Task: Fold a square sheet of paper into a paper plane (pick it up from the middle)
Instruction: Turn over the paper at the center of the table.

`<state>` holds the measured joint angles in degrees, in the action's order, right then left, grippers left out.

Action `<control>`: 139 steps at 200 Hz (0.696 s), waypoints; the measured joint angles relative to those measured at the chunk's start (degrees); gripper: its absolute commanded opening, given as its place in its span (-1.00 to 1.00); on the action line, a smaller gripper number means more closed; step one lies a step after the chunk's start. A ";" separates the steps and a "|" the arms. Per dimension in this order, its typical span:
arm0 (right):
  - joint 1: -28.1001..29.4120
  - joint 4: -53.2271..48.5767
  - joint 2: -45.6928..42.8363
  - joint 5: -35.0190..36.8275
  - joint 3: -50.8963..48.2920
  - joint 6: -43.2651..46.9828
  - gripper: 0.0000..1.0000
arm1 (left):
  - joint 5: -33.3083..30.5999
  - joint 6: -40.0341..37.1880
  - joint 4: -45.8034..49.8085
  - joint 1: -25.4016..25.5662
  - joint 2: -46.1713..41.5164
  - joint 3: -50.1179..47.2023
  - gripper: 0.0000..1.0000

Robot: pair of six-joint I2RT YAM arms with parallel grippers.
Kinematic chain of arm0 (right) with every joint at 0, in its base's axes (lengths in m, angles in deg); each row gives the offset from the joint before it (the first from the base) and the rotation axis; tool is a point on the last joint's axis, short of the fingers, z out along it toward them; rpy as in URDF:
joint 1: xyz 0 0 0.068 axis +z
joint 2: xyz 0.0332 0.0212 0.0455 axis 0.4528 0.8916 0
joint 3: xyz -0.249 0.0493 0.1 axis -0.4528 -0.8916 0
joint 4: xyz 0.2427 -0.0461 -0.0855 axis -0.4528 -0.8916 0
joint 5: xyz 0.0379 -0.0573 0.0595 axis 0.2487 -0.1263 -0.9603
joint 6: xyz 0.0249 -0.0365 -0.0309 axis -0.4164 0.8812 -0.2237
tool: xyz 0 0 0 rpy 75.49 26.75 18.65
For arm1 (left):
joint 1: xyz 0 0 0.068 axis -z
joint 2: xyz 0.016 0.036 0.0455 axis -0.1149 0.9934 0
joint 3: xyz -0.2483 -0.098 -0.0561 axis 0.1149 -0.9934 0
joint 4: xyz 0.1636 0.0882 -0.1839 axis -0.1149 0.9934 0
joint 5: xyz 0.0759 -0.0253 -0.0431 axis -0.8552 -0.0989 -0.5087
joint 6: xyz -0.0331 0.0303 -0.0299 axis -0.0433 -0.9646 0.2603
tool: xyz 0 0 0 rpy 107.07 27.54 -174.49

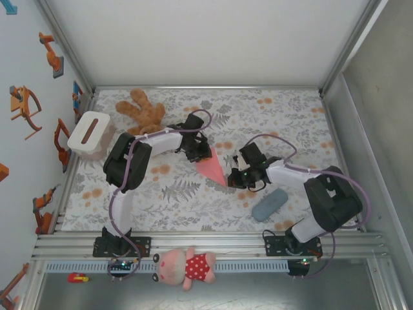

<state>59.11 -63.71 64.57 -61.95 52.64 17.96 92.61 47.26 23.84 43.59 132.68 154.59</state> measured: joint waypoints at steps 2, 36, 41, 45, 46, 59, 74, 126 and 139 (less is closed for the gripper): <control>0.00 0.20 -0.35 0.04 0.00 0.00 -0.84 | 0.13 0.07 0.02 0.00 -0.02 -0.02 -0.48; -0.39 4.74 -1.07 0.98 1.14 -0.31 -0.58 | 0.17 0.76 -1.33 -0.28 -4.46 -2.73 -0.23; -0.59 5.33 -0.57 0.96 1.53 -0.31 -0.54 | 0.07 1.16 -2.03 -0.37 -5.88 -3.65 -0.18; -0.70 5.88 -0.07 0.98 1.81 -0.57 -0.51 | 0.00 1.14 -2.54 -0.46 -7.08 -4.44 -0.14; -0.72 5.97 0.02 0.96 1.88 -0.52 -0.51 | -0.07 1.27 -2.67 -0.46 -7.28 -4.57 -0.13; -1.20 7.87 1.95 0.85 3.26 -0.59 -0.44 | -0.59 2.05 -4.66 -0.85 -11.39 -7.50 -0.02; -1.55 9.16 4.74 0.57 5.70 -0.20 -0.43 | -1.42 3.13 -7.41 -1.64 -15.89 -11.39 0.11; -1.64 10.56 15.13 -2.27 14.40 2.97 -0.43 | -5.20 7.34 -15.82 -5.86 -26.27 -27.04 0.36; -1.64 10.27 16.61 -2.84 15.47 3.96 -0.44 | -5.73 8.31 -17.22 -6.38 -27.76 -30.10 0.38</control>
<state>57.47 -53.44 81.18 -64.79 68.12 21.91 86.88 55.57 6.61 37.21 104.92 124.50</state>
